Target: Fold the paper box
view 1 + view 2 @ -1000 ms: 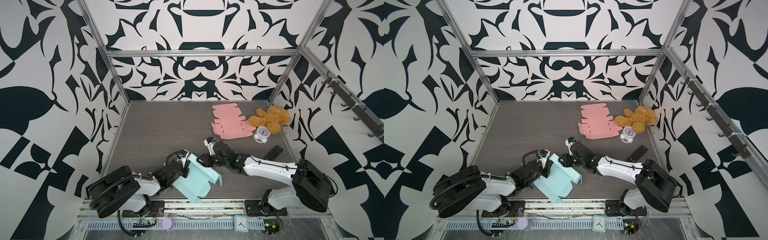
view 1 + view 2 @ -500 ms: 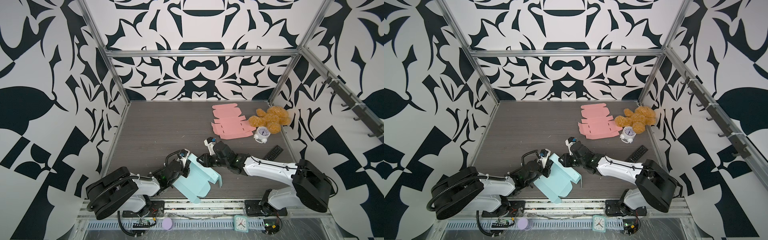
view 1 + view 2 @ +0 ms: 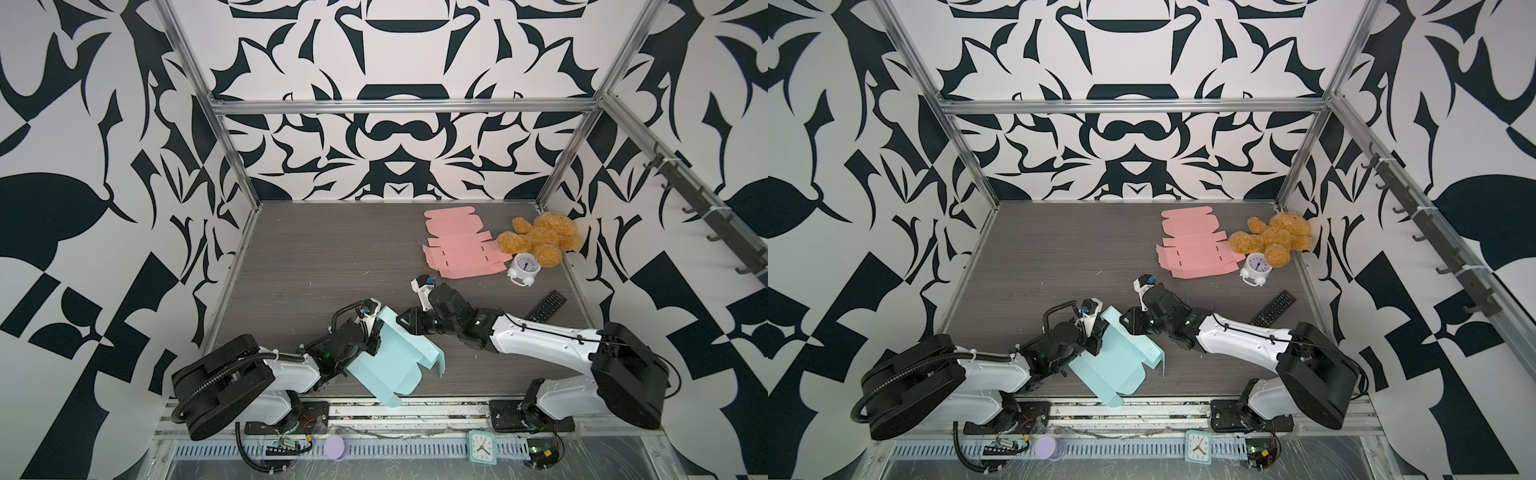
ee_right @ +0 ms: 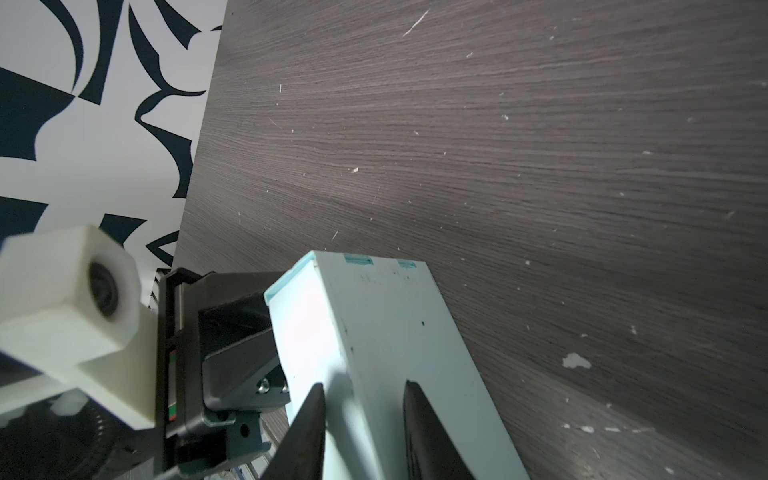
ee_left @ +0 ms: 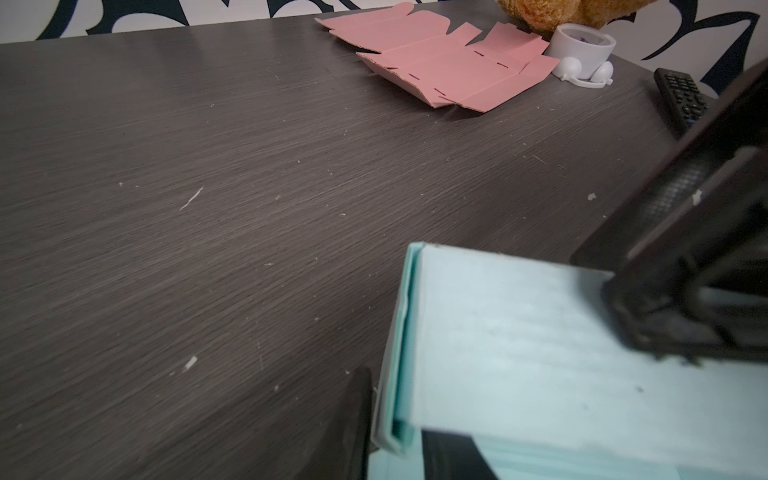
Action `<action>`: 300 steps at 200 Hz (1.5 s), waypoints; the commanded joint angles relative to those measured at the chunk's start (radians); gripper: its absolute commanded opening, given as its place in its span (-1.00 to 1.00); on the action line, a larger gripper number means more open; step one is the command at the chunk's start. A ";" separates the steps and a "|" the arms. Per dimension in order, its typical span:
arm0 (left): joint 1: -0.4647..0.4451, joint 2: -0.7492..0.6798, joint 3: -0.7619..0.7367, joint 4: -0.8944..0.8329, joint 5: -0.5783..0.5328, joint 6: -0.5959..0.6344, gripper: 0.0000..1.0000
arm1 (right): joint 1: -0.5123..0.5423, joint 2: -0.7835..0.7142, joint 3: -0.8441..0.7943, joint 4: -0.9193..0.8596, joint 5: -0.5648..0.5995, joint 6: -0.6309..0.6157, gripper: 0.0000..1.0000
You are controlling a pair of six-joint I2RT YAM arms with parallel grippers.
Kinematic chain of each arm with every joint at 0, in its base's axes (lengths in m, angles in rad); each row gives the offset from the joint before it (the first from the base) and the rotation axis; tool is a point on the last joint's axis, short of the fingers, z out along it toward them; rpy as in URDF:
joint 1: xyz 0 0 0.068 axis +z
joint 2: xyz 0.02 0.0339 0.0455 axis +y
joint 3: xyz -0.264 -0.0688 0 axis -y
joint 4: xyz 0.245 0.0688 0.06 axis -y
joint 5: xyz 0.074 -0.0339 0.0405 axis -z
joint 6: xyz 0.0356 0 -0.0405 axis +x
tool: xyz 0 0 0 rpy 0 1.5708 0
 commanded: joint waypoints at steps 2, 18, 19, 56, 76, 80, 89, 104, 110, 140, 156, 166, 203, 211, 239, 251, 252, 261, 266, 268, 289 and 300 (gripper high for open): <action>-0.004 -0.012 0.028 0.023 -0.001 -0.004 -0.51 | 0.006 -0.017 -0.015 -0.038 0.020 -0.006 -0.34; -0.004 -0.012 0.033 0.024 -0.003 -0.004 -0.56 | 0.005 -0.021 -0.016 -0.036 0.019 -0.006 -0.34; -0.004 -0.011 0.034 0.024 -0.004 -0.005 -0.56 | 0.006 -0.021 -0.017 -0.036 0.020 -0.005 -0.34; -0.004 -0.006 0.031 0.035 -0.005 -0.004 -0.75 | 0.006 -0.034 -0.020 -0.037 0.016 -0.004 -0.33; -0.004 -0.011 0.026 0.038 -0.001 -0.008 -0.79 | 0.006 -0.038 -0.018 -0.038 0.017 -0.006 -0.34; -0.004 -0.013 0.025 0.038 0.001 -0.008 -0.80 | 0.006 -0.038 -0.018 -0.038 0.018 -0.006 -0.33; -0.004 -0.018 0.022 0.038 0.002 -0.011 -0.81 | 0.006 -0.041 -0.016 -0.039 0.016 -0.005 -0.31; -0.004 -0.025 0.018 0.038 0.007 -0.014 -0.82 | 0.006 -0.048 -0.009 -0.057 0.021 -0.017 -0.26; -0.004 -0.028 0.016 0.037 0.008 -0.017 -0.83 | 0.006 -0.055 -0.004 -0.070 0.027 -0.024 -0.23; -0.004 -0.048 0.011 0.007 -0.006 -0.043 -0.84 | 0.005 -0.117 0.058 -0.216 0.085 -0.109 -0.04; -0.004 -0.090 0.023 -0.065 -0.022 -0.073 -0.84 | 0.006 -0.172 0.112 -0.334 0.151 -0.167 0.02; -0.004 -0.116 0.038 -0.135 -0.046 -0.094 -0.84 | 0.005 -0.207 0.136 -0.395 0.191 -0.198 0.03; -0.004 -0.211 0.107 -0.419 -0.118 -0.168 -0.84 | 0.016 -0.294 0.216 -0.561 0.306 -0.282 -0.05; -0.004 -0.227 0.124 -0.477 -0.131 -0.184 -0.84 | 0.026 -0.308 0.226 -0.583 0.332 -0.293 -0.09; -0.004 -0.255 0.177 -0.630 -0.171 -0.236 -0.85 | 0.051 -0.325 0.272 -0.654 0.423 -0.322 -0.30; -0.004 -0.257 0.201 -0.674 -0.186 -0.248 -0.85 | 0.063 -0.331 0.287 -0.671 0.448 -0.325 -0.37; -0.004 -0.257 0.203 -0.678 -0.189 -0.249 -0.85 | 0.065 -0.331 0.289 -0.672 0.449 -0.326 -0.38; -0.004 -0.254 0.218 -0.705 -0.203 -0.257 -0.86 | 0.075 -0.333 0.296 -0.680 0.462 -0.326 -0.47; -0.004 -0.253 0.226 -0.717 -0.210 -0.261 -0.87 | 0.083 -0.333 0.300 -0.683 0.472 -0.326 -0.52; -0.004 -0.252 0.230 -0.722 -0.211 -0.263 -0.87 | 0.087 -0.333 0.300 -0.684 0.475 -0.326 -0.54; -0.004 -0.244 0.259 -0.754 -0.222 -0.278 -0.89 | 0.120 -0.308 0.308 -0.701 0.507 -0.330 -0.71; -0.004 -0.239 0.273 -0.770 -0.221 -0.286 -0.90 | 0.135 -0.294 0.311 -0.709 0.523 -0.337 -0.77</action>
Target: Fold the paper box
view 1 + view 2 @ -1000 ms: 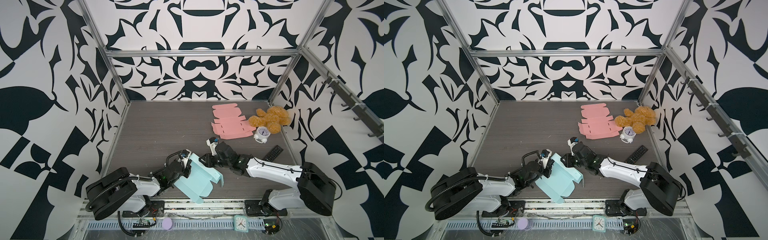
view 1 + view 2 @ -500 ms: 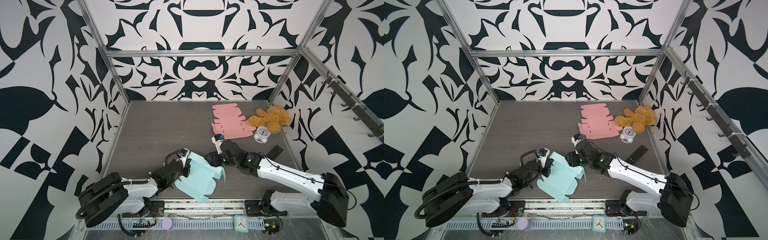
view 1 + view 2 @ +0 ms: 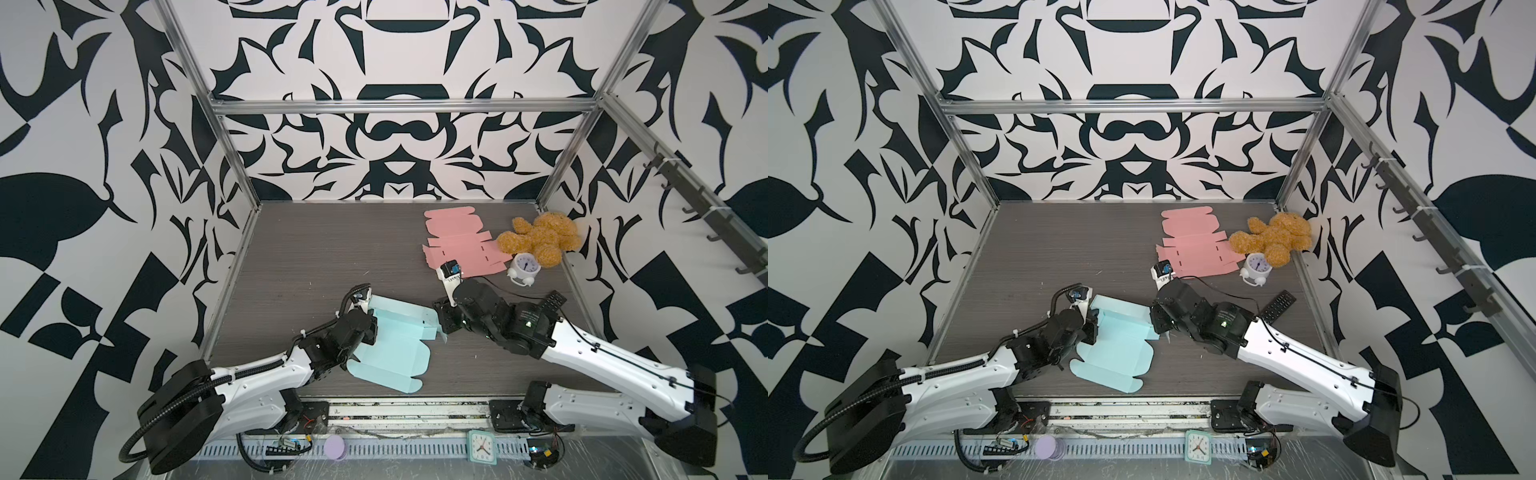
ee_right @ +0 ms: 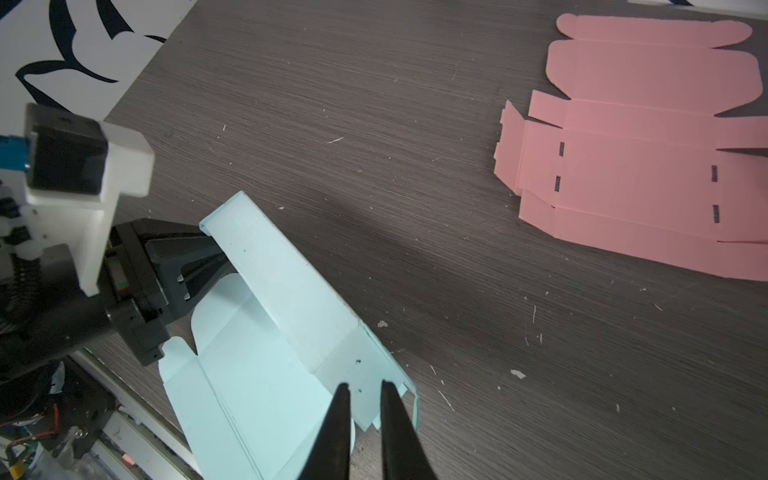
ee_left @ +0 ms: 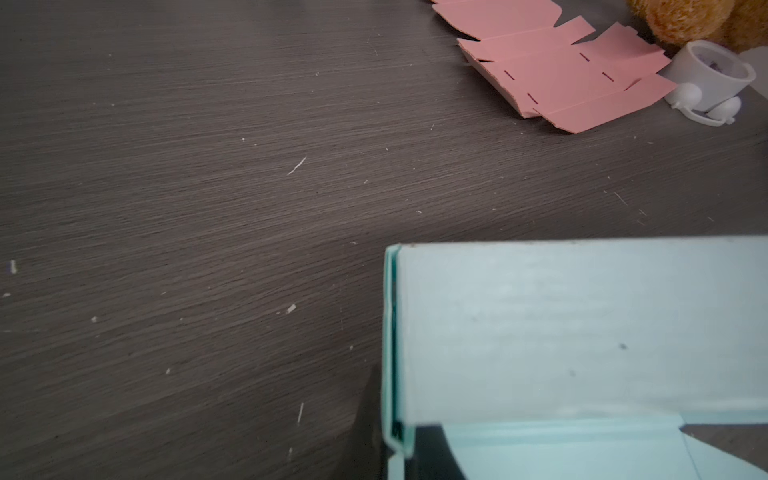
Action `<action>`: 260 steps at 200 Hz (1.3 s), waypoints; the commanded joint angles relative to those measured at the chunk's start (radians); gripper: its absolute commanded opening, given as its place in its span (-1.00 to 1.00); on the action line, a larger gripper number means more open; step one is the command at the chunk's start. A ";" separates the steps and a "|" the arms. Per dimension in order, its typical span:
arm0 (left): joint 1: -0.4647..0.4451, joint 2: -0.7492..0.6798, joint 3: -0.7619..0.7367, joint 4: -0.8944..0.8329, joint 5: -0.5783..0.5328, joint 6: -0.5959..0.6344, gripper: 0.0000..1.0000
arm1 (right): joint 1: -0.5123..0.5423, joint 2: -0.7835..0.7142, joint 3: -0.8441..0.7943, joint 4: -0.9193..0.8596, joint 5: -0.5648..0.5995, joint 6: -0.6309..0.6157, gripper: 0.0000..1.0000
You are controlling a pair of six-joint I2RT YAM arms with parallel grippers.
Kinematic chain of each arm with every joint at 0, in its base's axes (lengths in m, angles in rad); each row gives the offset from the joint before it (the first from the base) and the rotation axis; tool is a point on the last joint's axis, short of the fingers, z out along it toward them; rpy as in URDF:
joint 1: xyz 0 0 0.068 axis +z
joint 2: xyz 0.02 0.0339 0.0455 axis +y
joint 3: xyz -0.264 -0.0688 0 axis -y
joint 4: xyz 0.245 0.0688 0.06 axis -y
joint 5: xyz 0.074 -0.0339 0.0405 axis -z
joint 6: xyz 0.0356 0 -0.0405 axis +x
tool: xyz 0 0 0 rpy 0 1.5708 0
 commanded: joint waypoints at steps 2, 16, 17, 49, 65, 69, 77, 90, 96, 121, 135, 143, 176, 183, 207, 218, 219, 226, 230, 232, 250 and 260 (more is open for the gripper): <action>0.000 0.005 0.048 -0.091 -0.036 -0.052 -0.90 | 0.035 0.019 0.044 -0.042 0.081 -0.024 -0.78; 0.001 0.011 0.068 -0.119 -0.037 -0.064 -0.95 | 0.062 0.040 0.050 -0.050 0.115 -0.042 -0.90; 0.000 0.011 0.069 -0.121 -0.038 -0.065 -0.95 | 0.064 0.041 0.051 -0.051 0.120 -0.044 -0.91; 0.000 0.014 0.100 -0.162 -0.031 -0.085 -0.97 | 0.117 0.107 0.081 -0.091 0.220 -0.067 -1.00; 0.000 0.014 0.105 -0.164 -0.027 -0.090 -0.98 | 0.123 0.135 0.085 -0.093 0.236 -0.070 -1.00; 0.000 0.013 0.104 -0.164 -0.025 -0.091 -0.99 | 0.122 0.139 0.085 -0.091 0.240 -0.072 -1.00; 0.000 0.012 0.101 -0.161 -0.021 -0.094 -0.99 | 0.123 0.144 0.085 -0.090 0.251 -0.071 -1.00; 0.000 0.008 0.095 -0.158 -0.021 -0.099 -0.99 | 0.124 0.138 0.073 -0.067 0.261 -0.067 -1.00; 0.000 0.006 0.089 -0.154 -0.021 -0.100 -0.99 | 0.123 0.133 0.063 -0.043 0.257 -0.063 -1.00; 0.000 -0.005 0.079 -0.144 -0.020 -0.101 -0.99 | 0.122 0.150 0.051 0.001 0.258 -0.060 -1.00; 0.000 -0.013 0.077 -0.144 -0.016 -0.101 -1.00 | 0.122 0.174 0.055 0.010 0.254 -0.065 -1.00; 0.000 -0.017 0.077 -0.147 -0.015 -0.101 -1.00 | 0.121 0.187 0.055 0.015 0.249 -0.066 -1.00; 0.000 -0.050 0.070 -0.157 -0.018 -0.101 -1.00 | 0.122 0.211 0.052 0.011 0.253 -0.067 -1.00; 0.000 -0.057 0.069 -0.157 -0.017 -0.101 -1.00 | 0.121 0.209 0.044 0.020 0.250 -0.066 -1.00; 0.000 -0.074 0.062 -0.157 -0.009 -0.104 -1.00 | 0.121 0.225 0.036 0.041 0.245 -0.066 -1.00; 0.000 -0.080 0.062 -0.157 -0.006 -0.105 -1.00 | 0.121 0.233 0.039 0.046 0.235 -0.067 -1.00; 0.000 -0.080 0.061 -0.157 -0.007 -0.105 -1.00 | 0.122 0.233 0.039 0.047 0.234 -0.067 -1.00; 0.000 -0.084 0.059 -0.157 -0.003 -0.107 -1.00 | 0.122 0.232 0.041 0.056 0.225 -0.070 -1.00; 0.000 -0.085 0.059 -0.157 0.000 -0.107 -1.00 | 0.122 0.232 0.041 0.062 0.219 -0.072 -1.00; 0.000 -0.086 0.059 -0.155 0.002 -0.107 -1.00 | 0.122 0.229 0.041 0.065 0.218 -0.072 -1.00; 0.000 -0.090 0.061 -0.156 0.010 -0.110 -1.00 | 0.121 0.214 0.032 0.103 0.185 -0.076 -1.00; 0.000 -0.094 0.062 -0.157 0.015 -0.110 -1.00 | 0.121 0.200 0.026 0.119 0.179 -0.078 -1.00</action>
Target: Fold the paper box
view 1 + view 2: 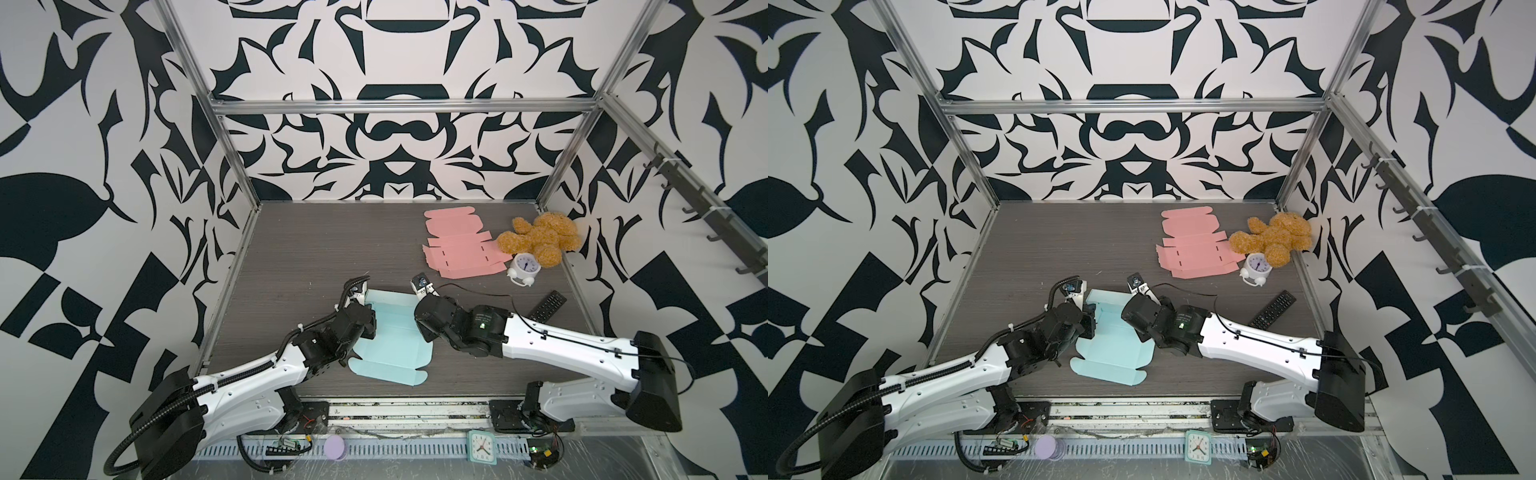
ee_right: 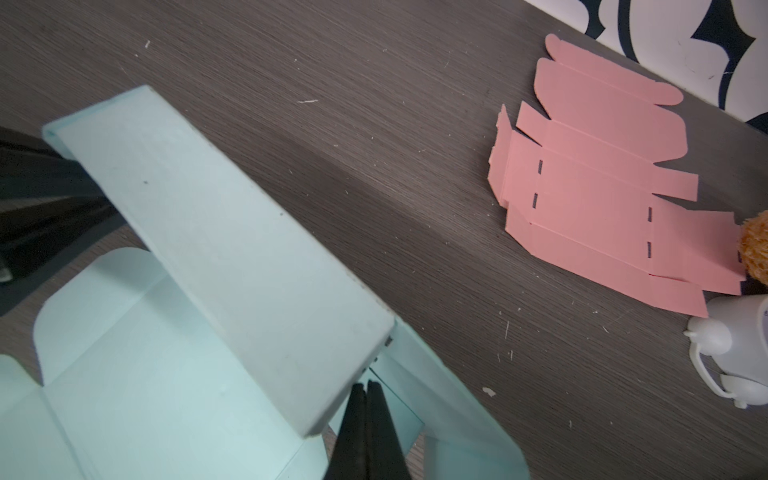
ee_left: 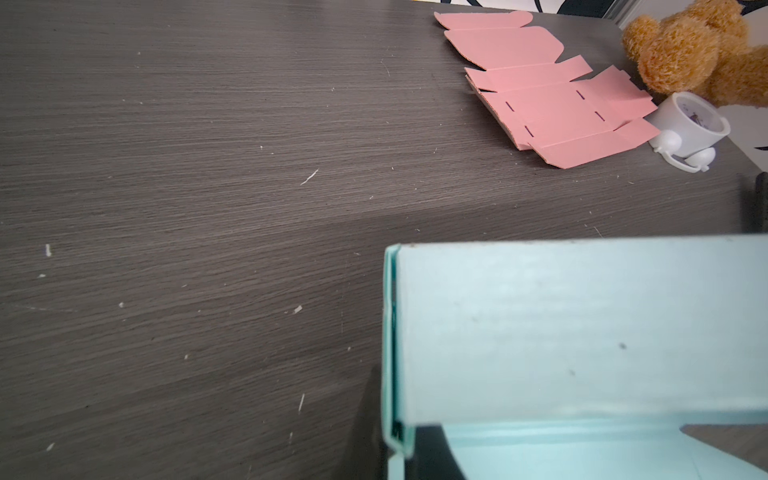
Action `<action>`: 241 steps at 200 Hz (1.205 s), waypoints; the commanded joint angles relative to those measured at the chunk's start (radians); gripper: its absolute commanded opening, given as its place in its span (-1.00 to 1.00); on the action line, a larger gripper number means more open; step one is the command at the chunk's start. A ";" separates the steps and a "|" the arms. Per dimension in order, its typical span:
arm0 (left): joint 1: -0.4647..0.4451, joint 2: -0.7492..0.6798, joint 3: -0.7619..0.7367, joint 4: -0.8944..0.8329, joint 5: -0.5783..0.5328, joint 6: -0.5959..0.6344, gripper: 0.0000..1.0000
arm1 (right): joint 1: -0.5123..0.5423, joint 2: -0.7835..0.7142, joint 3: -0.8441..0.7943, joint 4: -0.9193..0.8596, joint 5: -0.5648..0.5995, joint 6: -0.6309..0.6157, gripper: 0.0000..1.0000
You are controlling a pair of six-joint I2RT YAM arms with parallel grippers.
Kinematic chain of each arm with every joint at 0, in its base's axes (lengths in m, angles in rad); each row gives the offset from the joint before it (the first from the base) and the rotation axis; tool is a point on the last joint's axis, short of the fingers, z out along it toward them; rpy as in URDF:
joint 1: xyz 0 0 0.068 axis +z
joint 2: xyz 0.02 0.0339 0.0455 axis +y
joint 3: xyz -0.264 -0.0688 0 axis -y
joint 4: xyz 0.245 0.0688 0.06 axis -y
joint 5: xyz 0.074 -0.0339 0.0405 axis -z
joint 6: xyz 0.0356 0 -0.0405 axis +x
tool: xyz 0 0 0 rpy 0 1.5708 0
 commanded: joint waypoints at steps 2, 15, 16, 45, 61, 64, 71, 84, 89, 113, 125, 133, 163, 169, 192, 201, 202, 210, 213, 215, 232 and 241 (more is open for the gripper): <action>0.000 -0.022 -0.016 -0.010 0.016 -0.025 -1.00 | 0.001 -0.037 -0.008 0.075 -0.027 -0.015 -1.00; 0.000 -0.029 -0.015 -0.014 0.019 -0.027 -1.00 | 0.001 -0.062 -0.021 0.093 -0.031 -0.020 -1.00; 0.000 -0.030 -0.014 -0.014 0.019 -0.026 -1.00 | 0.001 -0.064 -0.023 0.095 -0.032 -0.020 -1.00; 0.001 -0.038 -0.017 -0.017 0.017 -0.025 -1.00 | 0.001 -0.153 -0.080 0.161 -0.066 -0.049 -1.00; 0.007 -0.044 -0.020 -0.023 0.019 -0.033 -1.00 | 0.001 -0.224 -0.128 0.221 -0.104 -0.069 -1.00; 0.008 -0.046 -0.020 -0.026 0.019 -0.035 -1.00 | 0.001 -0.239 -0.139 0.232 -0.110 -0.070 -1.00; 0.012 -0.053 -0.020 -0.028 0.023 -0.036 -1.00 | 0.001 -0.273 -0.165 0.261 -0.129 -0.074 -1.00; 0.019 -0.071 -0.025 -0.032 0.031 -0.041 -1.00 | 0.002 -0.334 -0.208 0.310 -0.163 -0.077 -1.00; 0.021 -0.078 -0.029 -0.030 0.034 -0.043 -1.00 | 0.002 -0.358 -0.227 0.327 -0.173 -0.079 -1.00; 0.048 -0.110 -0.037 -0.039 0.063 -0.059 -1.00 | 0.000 -0.474 -0.302 0.358 -0.186 -0.053 -1.00; 0.069 -0.127 -0.043 -0.040 0.086 -0.070 -1.00 | 0.001 -0.537 -0.350 0.375 -0.186 -0.020 -1.00; 0.084 -0.138 -0.049 -0.040 0.108 -0.077 -1.00 | 0.000 -0.574 -0.384 0.389 -0.191 -0.003 -1.00; 0.158 -0.160 -0.061 -0.039 0.207 -0.121 -1.00 | 0.001 -0.688 -0.497 0.438 -0.199 0.034 -1.00; 0.174 -0.167 -0.063 -0.037 0.225 -0.131 -1.00 | 0.002 -0.713 -0.527 0.461 -0.202 0.037 -1.00; 0.224 -0.197 -0.079 -0.018 0.292 -0.168 -1.00 | -0.001 -0.806 -0.616 0.569 -0.212 0.050 -1.00; 0.238 -0.211 -0.083 -0.014 0.311 -0.179 -1.00 | 0.000 -0.821 -0.632 0.588 -0.216 0.047 -1.00; 0.239 -0.212 -0.083 -0.014 0.313 -0.180 -1.00 | 0.000 -0.822 -0.633 0.589 -0.216 0.045 -1.00; 0.247 -0.223 -0.085 -0.014 0.324 -0.187 -1.00 | 0.000 -0.823 -0.641 0.601 -0.219 0.040 -1.00; 0.249 -0.227 -0.085 -0.014 0.327 -0.189 -1.00 | 0.000 -0.822 -0.646 0.607 -0.221 0.038 -1.00; 0.251 -0.229 -0.085 -0.014 0.329 -0.190 -1.00 | 0.000 -0.819 -0.648 0.611 -0.222 0.037 -1.00; 0.254 -0.242 -0.079 -0.013 0.351 -0.196 -1.00 | -0.002 -0.791 -0.665 0.660 -0.234 0.038 -1.00; 0.254 -0.246 -0.074 -0.014 0.364 -0.197 -1.00 | -0.001 -0.770 -0.674 0.700 -0.242 0.045 -1.00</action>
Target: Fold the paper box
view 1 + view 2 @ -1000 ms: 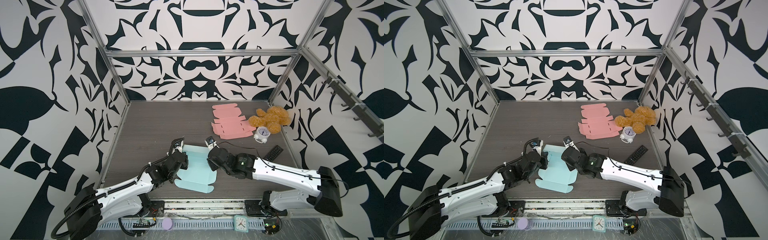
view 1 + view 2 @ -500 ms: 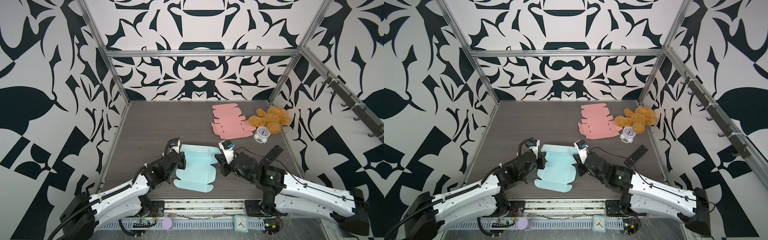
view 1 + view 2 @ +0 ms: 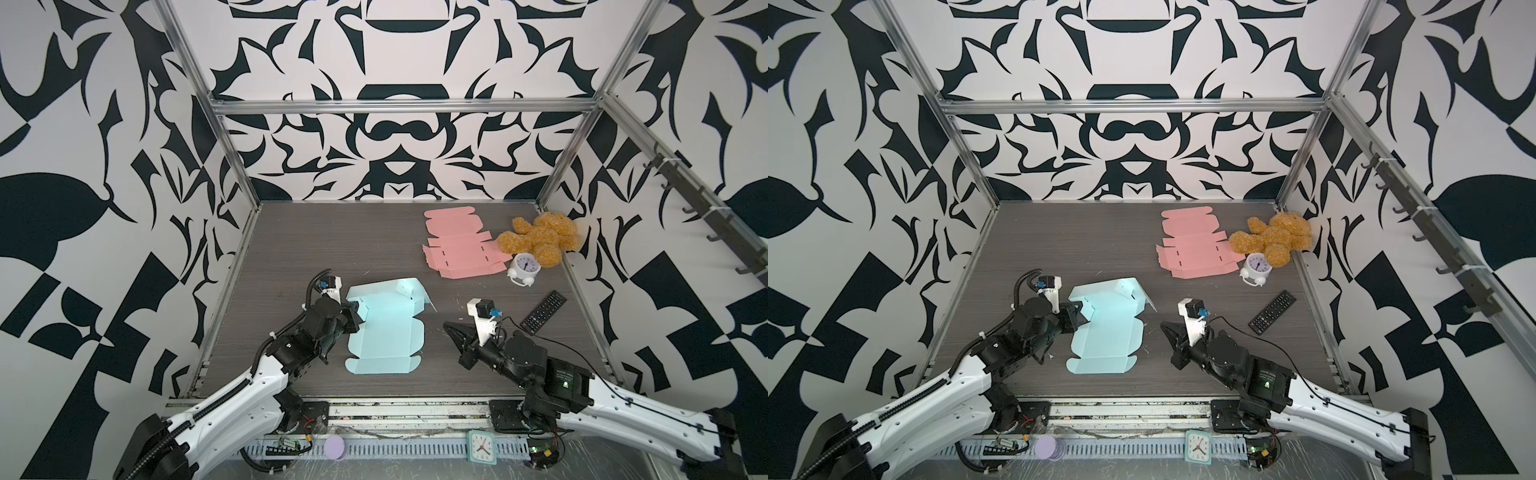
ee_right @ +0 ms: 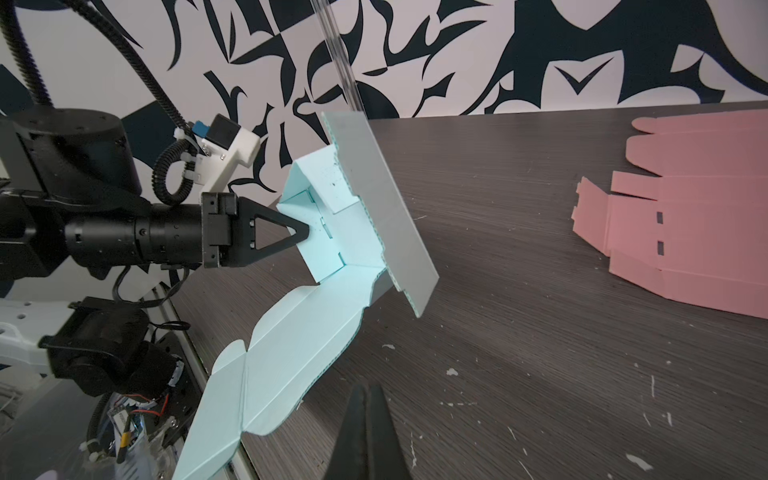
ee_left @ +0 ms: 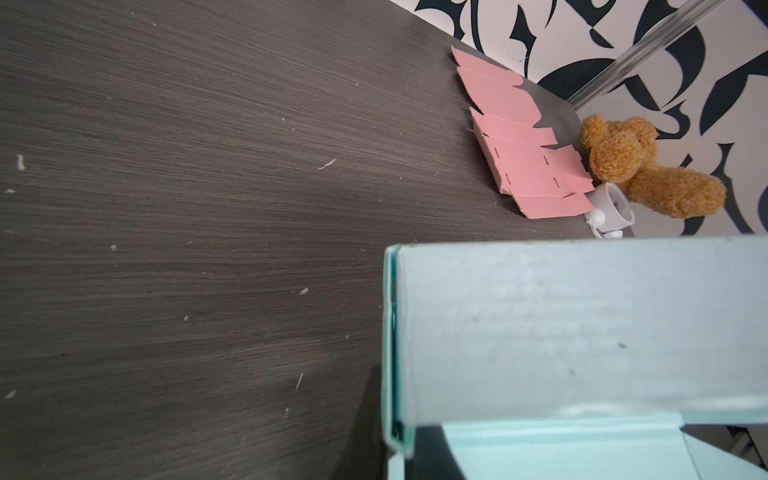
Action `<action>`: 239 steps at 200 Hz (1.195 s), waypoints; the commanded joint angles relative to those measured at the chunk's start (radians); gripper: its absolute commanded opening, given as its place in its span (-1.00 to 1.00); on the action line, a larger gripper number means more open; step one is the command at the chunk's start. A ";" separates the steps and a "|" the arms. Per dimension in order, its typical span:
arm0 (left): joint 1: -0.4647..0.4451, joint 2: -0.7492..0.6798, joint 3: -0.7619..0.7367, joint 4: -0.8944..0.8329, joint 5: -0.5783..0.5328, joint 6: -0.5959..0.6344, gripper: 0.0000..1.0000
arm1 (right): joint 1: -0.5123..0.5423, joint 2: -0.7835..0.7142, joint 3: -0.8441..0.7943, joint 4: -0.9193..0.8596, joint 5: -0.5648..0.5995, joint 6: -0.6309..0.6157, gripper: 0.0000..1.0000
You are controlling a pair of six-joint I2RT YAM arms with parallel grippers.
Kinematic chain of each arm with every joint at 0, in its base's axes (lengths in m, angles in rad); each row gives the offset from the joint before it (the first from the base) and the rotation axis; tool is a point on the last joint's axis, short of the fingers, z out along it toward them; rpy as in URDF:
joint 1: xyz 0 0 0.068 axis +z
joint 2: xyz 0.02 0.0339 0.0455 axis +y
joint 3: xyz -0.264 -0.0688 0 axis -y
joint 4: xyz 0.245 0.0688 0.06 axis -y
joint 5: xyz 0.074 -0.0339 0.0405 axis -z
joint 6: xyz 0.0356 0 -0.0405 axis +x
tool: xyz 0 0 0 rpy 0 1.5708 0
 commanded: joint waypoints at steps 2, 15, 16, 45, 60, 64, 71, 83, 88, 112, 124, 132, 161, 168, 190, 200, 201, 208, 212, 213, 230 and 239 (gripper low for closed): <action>0.006 -0.025 0.007 0.023 0.065 -0.039 -1.00 | -0.001 0.041 -0.021 0.166 -0.025 0.015 -1.00; 0.008 -0.025 0.012 0.025 0.082 -0.046 -1.00 | -0.001 0.073 -0.029 0.235 -0.042 0.027 -1.00; 0.008 -0.025 0.012 0.025 0.082 -0.048 -1.00 | -0.001 0.076 -0.031 0.241 -0.043 0.027 -1.00; 0.009 -0.023 0.022 0.040 0.112 -0.062 -1.00 | -0.003 0.125 -0.042 0.363 -0.083 0.030 -1.00; 0.009 -0.022 0.024 0.049 0.122 -0.067 -1.00 | -0.002 0.138 -0.042 0.385 -0.078 0.027 -1.00; 0.009 -0.023 0.022 0.052 0.125 -0.069 -1.00 | -0.003 0.138 -0.042 0.390 -0.077 0.028 -1.00; 0.009 -0.023 0.021 0.054 0.127 -0.073 -1.00 | -0.001 0.139 -0.047 0.402 -0.073 0.030 -1.00; 0.009 -0.026 0.018 0.062 0.135 -0.080 -1.00 | -0.002 0.138 -0.057 0.417 -0.063 0.036 -1.00; 0.009 -0.027 0.016 0.066 0.138 -0.083 -1.00 | -0.004 0.135 -0.060 0.426 -0.064 0.036 -1.00; 0.009 -0.028 0.010 0.079 0.148 -0.096 -1.00 | -0.002 0.137 -0.065 0.442 0.001 0.035 -1.00; 0.009 -0.028 0.006 0.086 0.152 -0.099 -1.00 | -0.002 0.144 -0.063 0.448 0.014 0.035 -1.00; 0.009 -0.029 0.003 0.090 0.153 -0.101 -1.00 | -0.004 0.151 -0.060 0.453 0.020 0.032 -1.00; 0.009 -0.032 -0.002 0.096 0.154 -0.104 -1.00 | -0.003 0.167 -0.059 0.468 0.044 0.030 -1.00; 0.009 -0.031 -0.001 0.097 0.158 -0.104 -1.00 | -0.004 0.172 -0.059 0.478 0.049 0.028 -1.00; 0.009 -0.028 -0.003 0.097 0.160 -0.104 -1.00 | -0.005 0.202 -0.042 0.495 0.057 0.014 -1.00; 0.009 -0.028 -0.006 0.098 0.158 -0.104 -1.00 | -0.006 0.221 -0.040 0.516 0.053 0.013 -1.00; 0.009 -0.027 -0.006 0.098 0.158 -0.104 -1.00 | -0.006 0.222 -0.040 0.517 0.052 0.013 -1.00; 0.009 -0.028 -0.006 0.099 0.158 -0.104 -1.00 | -0.008 0.233 -0.038 0.526 0.050 0.010 -1.00; 0.009 -0.028 -0.006 0.099 0.157 -0.104 -1.00 | -0.009 0.236 -0.035 0.524 0.050 0.007 -1.00; 0.009 -0.028 -0.007 0.099 0.157 -0.104 -1.00 | -0.009 0.237 -0.034 0.523 0.050 0.006 -1.00; 0.009 -0.026 -0.008 0.099 0.161 -0.102 -1.00 | -0.017 0.254 -0.017 0.514 0.048 -0.008 -1.00; 0.009 -0.026 -0.009 0.098 0.161 -0.102 -1.00 | -0.024 0.264 -0.010 0.517 0.042 -0.011 -1.00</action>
